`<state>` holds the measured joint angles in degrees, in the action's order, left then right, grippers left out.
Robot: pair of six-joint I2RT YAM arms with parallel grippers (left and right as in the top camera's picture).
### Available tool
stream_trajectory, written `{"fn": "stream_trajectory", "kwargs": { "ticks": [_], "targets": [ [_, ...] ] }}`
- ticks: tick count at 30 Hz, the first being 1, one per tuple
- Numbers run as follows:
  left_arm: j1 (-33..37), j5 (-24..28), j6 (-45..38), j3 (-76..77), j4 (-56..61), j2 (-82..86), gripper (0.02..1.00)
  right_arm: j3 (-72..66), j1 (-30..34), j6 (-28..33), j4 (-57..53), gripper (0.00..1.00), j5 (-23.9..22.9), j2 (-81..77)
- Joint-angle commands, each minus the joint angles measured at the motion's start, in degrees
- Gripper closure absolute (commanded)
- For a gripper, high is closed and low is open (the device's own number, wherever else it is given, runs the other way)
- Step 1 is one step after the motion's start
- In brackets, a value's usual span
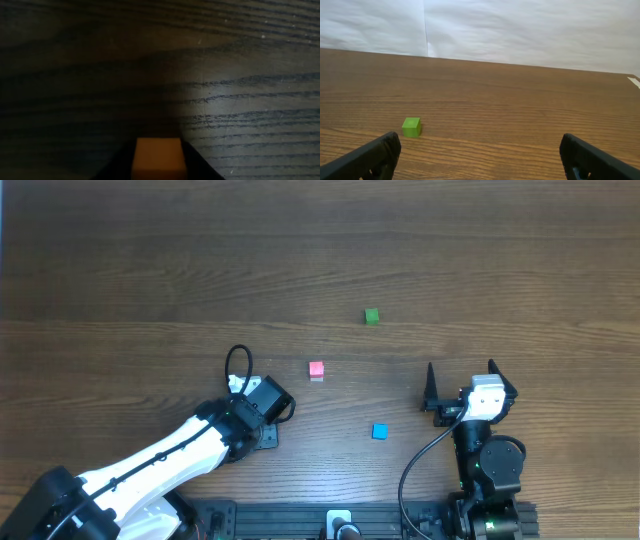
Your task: Stack Cubes
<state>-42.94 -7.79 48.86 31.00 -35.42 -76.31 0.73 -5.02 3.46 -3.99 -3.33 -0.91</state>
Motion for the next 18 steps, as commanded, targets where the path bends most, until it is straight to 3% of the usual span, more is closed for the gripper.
{"fn": "stream_trajectory", "kwargs": {
  "ticks": [1,7,12,18],
  "targets": [
    [0.31,-0.66,-0.63,0.26,1.03,-0.39,0.798,-0.44,0.33,0.24,-0.04,0.009,0.33,0.59],
    [0.31,-0.7,-0.63,8.87,-2.78,-0.9,0.98,-0.44,0.33,0.26,-0.04,0.009,0.33,0.59],
    [0.35,-2.64,-0.68,27.45,-14.19,-8.37,0.978,-0.44,0.33,0.26,-0.04,0.009,0.33,0.59],
    [0.35,-2.91,-3.69,43.65,-18.84,-19.17,0.98,-0.44,0.33,0.24,-0.04,0.007,0.33,0.59]
  ]
}}
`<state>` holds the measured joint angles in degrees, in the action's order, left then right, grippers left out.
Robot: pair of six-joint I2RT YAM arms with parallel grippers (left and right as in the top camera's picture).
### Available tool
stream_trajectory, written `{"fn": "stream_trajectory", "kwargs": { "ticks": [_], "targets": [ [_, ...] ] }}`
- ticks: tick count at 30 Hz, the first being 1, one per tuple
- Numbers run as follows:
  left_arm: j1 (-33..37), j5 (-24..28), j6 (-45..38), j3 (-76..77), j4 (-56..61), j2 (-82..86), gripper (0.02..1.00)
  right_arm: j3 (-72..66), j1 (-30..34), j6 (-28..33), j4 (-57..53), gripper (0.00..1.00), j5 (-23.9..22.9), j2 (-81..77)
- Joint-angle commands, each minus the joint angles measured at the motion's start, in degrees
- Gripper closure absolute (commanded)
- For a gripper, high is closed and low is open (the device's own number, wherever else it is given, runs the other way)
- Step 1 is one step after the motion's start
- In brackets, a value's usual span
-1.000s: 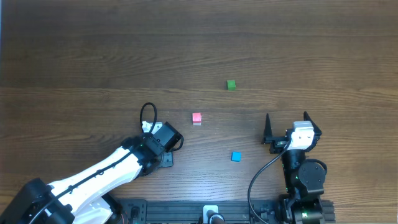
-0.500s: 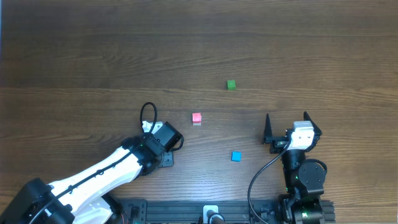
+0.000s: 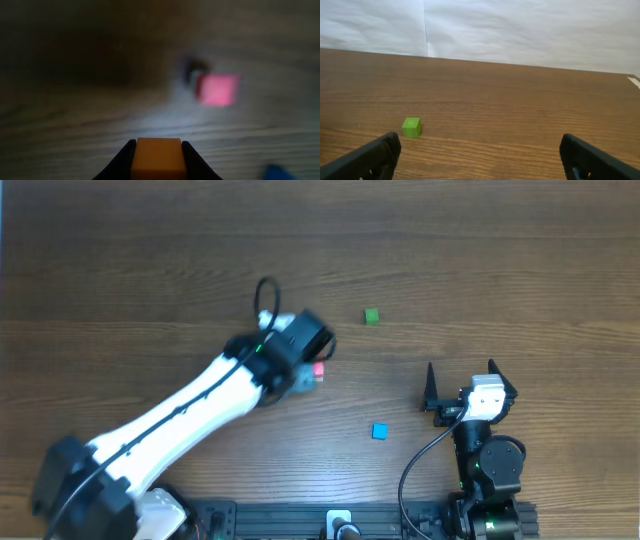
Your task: Stack Cubes
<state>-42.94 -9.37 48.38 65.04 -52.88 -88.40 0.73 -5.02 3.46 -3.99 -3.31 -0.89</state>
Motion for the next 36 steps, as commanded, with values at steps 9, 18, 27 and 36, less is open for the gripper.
{"fn": "stream_trajectory", "kwargs": {
  "ticks": [9,18,27,36],
  "targets": [
    [0.28,1.01,-3.19,14.1,-1.22,-15.45,0.978,-0.44,0.33,0.24,-0.04,0.007,0.31,0.57],
    [-0.39,2.29,-3.21,14.1,0.98,-17.81,0.978,-0.44,0.33,0.24,-0.04,0.009,0.31,0.57],
    [-0.74,3.37,-3.19,14.1,1.18,-19.56,0.978,-0.44,0.33,0.24,-0.04,0.009,0.31,0.57],
    [-0.74,3.78,-3.19,14.1,1.18,-19.74,0.978,-0.44,0.33,0.26,-0.04,0.009,0.31,0.57]
  ]
}}
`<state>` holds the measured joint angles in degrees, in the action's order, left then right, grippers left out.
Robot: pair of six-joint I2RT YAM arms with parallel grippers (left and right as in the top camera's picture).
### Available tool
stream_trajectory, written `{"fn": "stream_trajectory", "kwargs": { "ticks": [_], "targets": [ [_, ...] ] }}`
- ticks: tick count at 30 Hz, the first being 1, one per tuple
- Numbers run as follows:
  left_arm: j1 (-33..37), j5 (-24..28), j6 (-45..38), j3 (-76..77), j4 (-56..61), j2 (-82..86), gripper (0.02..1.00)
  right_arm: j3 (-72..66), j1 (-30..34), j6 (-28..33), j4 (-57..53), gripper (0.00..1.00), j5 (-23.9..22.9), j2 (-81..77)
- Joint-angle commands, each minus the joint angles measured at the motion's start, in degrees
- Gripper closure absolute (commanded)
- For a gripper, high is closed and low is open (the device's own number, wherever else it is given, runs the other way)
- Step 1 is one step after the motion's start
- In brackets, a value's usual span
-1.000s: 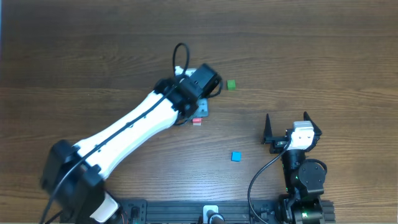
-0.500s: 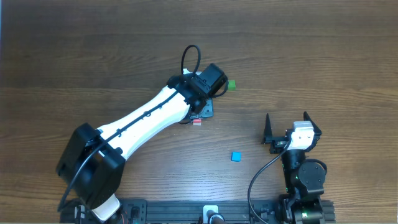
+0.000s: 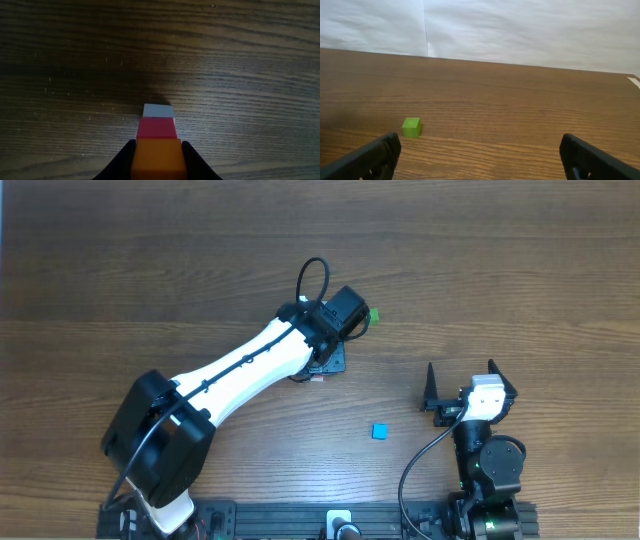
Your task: Stack Cubes
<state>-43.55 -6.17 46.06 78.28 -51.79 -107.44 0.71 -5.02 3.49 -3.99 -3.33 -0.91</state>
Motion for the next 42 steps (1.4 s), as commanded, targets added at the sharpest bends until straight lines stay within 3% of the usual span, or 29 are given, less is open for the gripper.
{"fn": "stream_trajectory", "kwargs": {
  "ticks": [1,36,42],
  "targets": [
    [-0.13,0.59,-0.85,0.85,0.09,-0.72,0.974,-0.42,0.33,0.24,-0.04,0.007,0.33,0.59],
    [-0.24,0.79,-0.85,0.74,-0.57,-1.88,0.936,-0.42,0.33,0.22,-0.04,0.009,0.33,0.59],
    [-0.22,0.79,-0.85,0.74,-0.55,-1.88,0.818,-0.42,0.33,0.24,-0.04,0.009,0.33,0.59]
  ]
}}
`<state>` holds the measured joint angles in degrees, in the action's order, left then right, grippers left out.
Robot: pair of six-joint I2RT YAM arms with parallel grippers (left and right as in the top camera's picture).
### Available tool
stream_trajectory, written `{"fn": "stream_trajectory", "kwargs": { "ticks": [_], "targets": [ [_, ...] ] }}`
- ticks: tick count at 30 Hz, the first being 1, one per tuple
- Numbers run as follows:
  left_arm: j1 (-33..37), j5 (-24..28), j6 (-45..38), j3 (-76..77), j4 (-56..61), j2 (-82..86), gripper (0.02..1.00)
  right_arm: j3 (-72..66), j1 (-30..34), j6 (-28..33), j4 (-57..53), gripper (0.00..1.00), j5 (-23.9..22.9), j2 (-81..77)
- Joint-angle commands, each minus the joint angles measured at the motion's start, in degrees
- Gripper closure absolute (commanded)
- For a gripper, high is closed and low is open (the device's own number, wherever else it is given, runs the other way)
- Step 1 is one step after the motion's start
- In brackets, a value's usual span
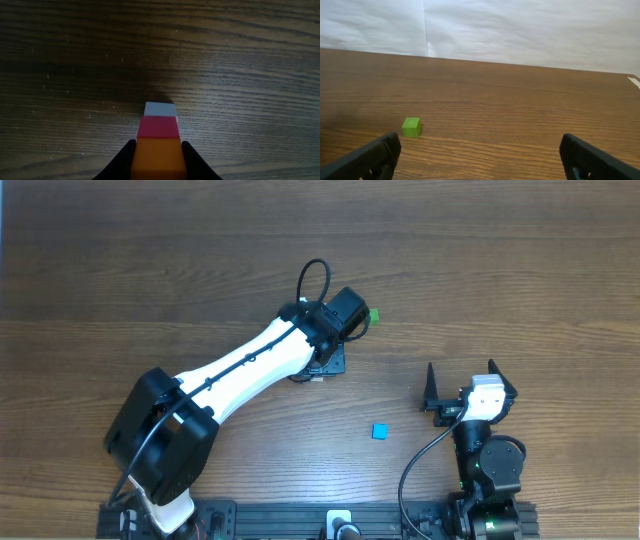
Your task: Stack Cubes
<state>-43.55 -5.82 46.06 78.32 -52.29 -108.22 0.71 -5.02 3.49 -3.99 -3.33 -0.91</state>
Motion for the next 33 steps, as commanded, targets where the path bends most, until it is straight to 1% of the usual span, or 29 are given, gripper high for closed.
{"fn": "stream_trajectory", "kwargs": {
  "ticks": [1,4,7,12,13,15,17,19,23,26,28,29,33],
  "targets": [
    [-0.22,0.44,-0.85,0.7,-0.04,-1.09,0.783,-0.42,0.33,0.24,-0.04,0.007,0.33,0.59],
    [-0.22,0.44,-0.85,0.7,-0.07,-1.09,0.652,-0.42,0.33,0.22,-0.04,0.007,0.33,0.59],
    [-0.22,0.44,-0.85,0.7,-0.07,-1.09,0.551,-0.42,0.33,0.22,-0.04,0.007,0.33,0.59],
    [-0.24,0.44,-0.83,0.7,-0.04,-1.09,0.43,-0.42,0.33,0.24,-0.04,0.009,0.33,0.59],
    [-0.24,0.44,-0.83,0.7,-0.04,-1.09,0.351,-0.42,0.33,0.22,-0.04,0.009,0.33,0.59],
    [-0.24,0.44,-0.83,0.7,-0.04,-1.07,0.128,-0.42,0.33,0.22,-0.04,0.007,0.33,0.59],
    [-0.22,0.44,-0.83,0.72,-0.02,-0.87,0.047,-0.42,0.33,0.24,-0.04,0.007,0.33,0.59],
    [-0.22,0.39,-0.83,0.72,-0.02,0.31,0.02,-0.42,0.33,0.22,-0.04,0.007,0.33,0.59],
    [0.55,-0.57,-0.83,0.72,0.46,4.92,0.02,-0.42,0.33,0.24,-0.04,0.007,0.33,0.59],
    [2.43,-2.1,-0.66,0.72,1.31,10.86,0.02,-0.42,0.33,0.24,-0.04,0.007,0.33,0.59],
    [4.48,-3.32,-0.68,0.72,1.99,15.23,0.02,-0.42,0.33,0.24,-0.04,0.007,0.33,0.59],
    [7.41,-5.49,-0.68,0.7,2.29,20.33,0.02,-0.42,0.33,0.22,-0.04,0.007,0.33,0.59],
    [13.29,-10.19,-1.46,0.39,2.56,27.63,0.034,-0.42,0.33,0.24,-0.04,0.007,0.33,0.59]
  ]
}}
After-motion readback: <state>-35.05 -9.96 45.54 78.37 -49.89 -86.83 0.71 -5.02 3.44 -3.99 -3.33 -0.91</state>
